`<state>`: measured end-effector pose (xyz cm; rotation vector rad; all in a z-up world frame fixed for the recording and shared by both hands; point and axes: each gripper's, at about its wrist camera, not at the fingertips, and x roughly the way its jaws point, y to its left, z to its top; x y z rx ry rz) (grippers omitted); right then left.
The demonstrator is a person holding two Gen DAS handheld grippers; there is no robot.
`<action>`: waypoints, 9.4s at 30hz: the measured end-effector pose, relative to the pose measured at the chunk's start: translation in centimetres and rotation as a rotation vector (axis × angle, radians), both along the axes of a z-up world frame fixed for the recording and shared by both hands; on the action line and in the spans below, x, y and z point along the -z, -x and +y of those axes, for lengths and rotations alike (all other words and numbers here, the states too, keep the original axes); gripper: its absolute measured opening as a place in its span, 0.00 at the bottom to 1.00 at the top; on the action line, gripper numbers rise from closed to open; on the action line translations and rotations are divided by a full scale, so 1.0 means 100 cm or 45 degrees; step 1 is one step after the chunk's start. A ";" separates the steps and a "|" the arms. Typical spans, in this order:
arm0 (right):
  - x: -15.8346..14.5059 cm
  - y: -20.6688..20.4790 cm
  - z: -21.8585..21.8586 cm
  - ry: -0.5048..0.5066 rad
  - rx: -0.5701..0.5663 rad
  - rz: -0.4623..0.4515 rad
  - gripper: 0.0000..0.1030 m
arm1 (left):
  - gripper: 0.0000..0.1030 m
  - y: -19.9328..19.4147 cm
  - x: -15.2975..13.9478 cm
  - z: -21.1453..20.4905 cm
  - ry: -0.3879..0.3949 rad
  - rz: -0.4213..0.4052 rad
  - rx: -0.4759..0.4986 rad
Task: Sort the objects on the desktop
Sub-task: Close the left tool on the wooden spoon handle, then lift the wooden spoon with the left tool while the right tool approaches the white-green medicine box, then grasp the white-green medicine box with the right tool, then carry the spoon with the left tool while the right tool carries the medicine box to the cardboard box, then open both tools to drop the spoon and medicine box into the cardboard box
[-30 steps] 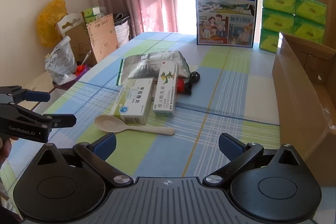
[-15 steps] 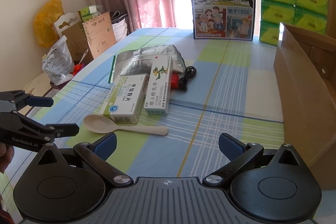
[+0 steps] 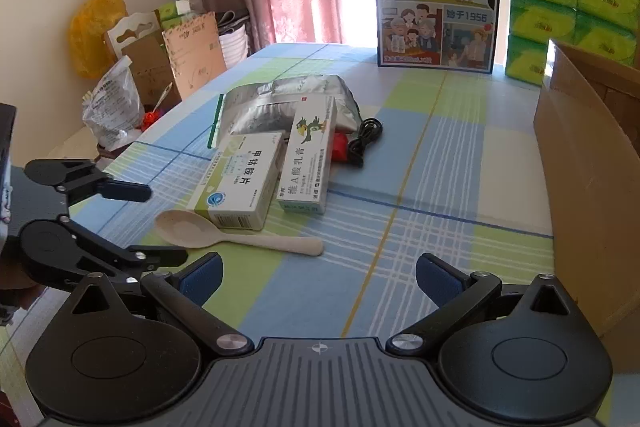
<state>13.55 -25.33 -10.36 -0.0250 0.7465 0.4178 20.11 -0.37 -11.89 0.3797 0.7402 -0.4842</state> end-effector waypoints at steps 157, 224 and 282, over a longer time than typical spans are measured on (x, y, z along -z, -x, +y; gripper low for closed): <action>0.043 0.006 0.098 0.145 0.016 0.003 0.67 | 0.27 0.030 -0.004 0.085 0.236 -0.085 -0.287; -0.059 0.071 -0.030 0.066 0.439 -0.152 0.66 | 0.27 0.080 -0.080 -0.023 0.211 -0.117 -0.083; -0.096 -0.001 -0.251 0.049 0.660 -0.197 0.68 | 0.33 0.006 -0.116 -0.276 0.328 -0.083 0.138</action>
